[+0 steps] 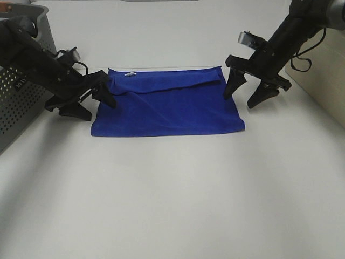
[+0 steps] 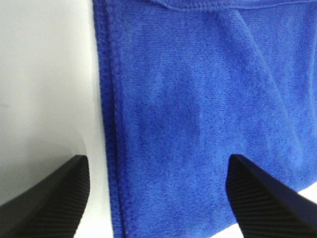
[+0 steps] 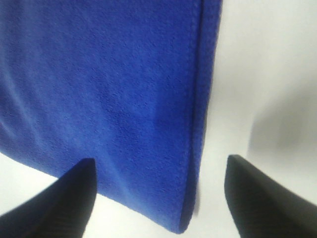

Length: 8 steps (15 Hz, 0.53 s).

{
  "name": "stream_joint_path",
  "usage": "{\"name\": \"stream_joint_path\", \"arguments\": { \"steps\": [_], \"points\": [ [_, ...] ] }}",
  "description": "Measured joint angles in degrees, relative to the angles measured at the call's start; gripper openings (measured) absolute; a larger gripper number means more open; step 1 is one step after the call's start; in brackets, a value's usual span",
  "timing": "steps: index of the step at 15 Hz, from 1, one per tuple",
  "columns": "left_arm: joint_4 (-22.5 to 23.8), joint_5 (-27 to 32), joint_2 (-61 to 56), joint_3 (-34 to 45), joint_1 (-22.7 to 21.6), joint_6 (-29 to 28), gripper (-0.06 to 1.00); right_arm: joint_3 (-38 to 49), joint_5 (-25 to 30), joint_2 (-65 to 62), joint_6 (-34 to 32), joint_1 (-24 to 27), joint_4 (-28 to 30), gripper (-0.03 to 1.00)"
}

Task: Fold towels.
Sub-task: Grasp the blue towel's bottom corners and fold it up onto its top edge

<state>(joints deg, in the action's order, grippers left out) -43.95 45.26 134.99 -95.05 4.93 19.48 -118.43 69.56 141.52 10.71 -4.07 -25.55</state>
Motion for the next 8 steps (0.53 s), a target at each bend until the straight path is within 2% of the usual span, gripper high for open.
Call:
{"name": "stream_joint_path", "arguments": {
  "steps": [2,6,7,8],
  "points": [
    [-0.4,-0.1,-0.3,1.3,0.9,-0.9,0.73,3.7,-0.5,-0.1,0.2,0.0,0.0,0.69],
    [-1.1,-0.2,-0.5,2.1,3.0,-3.5,0.73,8.3,-5.5,-0.7,1.1,-0.5,-4.2,0.69],
    [-1.4,-0.5,-0.3,2.1,3.8,-4.9,0.70,9.2,-6.6,-0.9,1.4,-1.0,-4.9,0.68],
    [-1.2,-0.6,-0.1,2.1,4.8,-5.8,0.58,10.1,-8.0,-1.0,1.4,-1.8,-5.4,0.56]
  ]
}}
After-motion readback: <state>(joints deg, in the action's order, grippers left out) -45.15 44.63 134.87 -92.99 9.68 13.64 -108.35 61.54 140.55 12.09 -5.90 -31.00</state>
